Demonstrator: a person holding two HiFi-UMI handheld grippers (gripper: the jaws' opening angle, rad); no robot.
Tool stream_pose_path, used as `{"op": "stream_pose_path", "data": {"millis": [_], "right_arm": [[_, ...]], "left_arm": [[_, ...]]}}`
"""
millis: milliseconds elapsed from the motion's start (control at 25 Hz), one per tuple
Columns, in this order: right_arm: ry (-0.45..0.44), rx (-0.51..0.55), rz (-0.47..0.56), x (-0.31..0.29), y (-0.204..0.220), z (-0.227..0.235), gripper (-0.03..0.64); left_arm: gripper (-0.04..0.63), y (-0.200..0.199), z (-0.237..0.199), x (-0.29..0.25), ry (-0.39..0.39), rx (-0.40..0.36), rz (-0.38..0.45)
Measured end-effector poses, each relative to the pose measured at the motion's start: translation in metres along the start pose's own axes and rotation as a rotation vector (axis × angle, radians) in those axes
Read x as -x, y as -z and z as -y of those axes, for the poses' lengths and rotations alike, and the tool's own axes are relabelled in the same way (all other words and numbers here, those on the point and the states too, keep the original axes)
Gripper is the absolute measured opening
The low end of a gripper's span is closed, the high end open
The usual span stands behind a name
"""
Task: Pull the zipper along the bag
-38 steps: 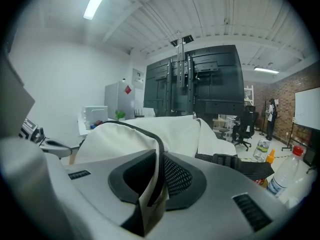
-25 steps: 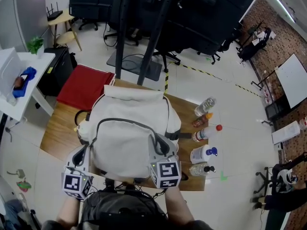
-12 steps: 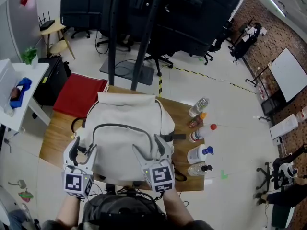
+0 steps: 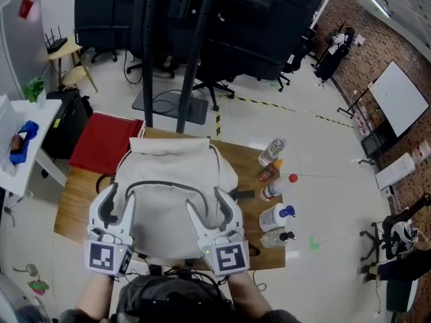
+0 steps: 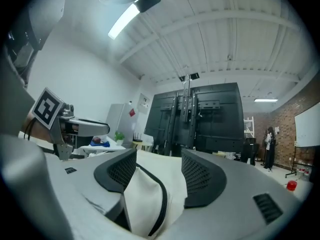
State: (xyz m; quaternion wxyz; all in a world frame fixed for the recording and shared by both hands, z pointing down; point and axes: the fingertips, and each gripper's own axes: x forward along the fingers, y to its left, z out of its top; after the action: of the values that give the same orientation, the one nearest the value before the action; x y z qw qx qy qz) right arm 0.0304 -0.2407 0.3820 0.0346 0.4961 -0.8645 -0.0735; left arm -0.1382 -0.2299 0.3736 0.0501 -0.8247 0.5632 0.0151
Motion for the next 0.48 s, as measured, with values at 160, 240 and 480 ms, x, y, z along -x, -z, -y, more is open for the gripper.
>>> {"op": "stream_pose_path", "data": {"millis": [160, 240, 480], "right_arm": [[0.014, -0.020, 0.059, 0.002, -0.011, -0.001, 0.238], [0.026, -0.010, 0.079, 0.003, -0.014, -0.001, 0.176], [0.036, -0.043, 0.069, -0.001, -0.008, 0.000, 0.023]], "left_arm": [[0.080, -0.013, 0.014, -0.016, 0.056, -0.022, 0.031], [0.021, -0.014, 0.021, -0.022, 0.075, -0.021, 0.031], [0.017, -0.006, 0.040, -0.033, 0.152, 0.018, 0.017]]}}
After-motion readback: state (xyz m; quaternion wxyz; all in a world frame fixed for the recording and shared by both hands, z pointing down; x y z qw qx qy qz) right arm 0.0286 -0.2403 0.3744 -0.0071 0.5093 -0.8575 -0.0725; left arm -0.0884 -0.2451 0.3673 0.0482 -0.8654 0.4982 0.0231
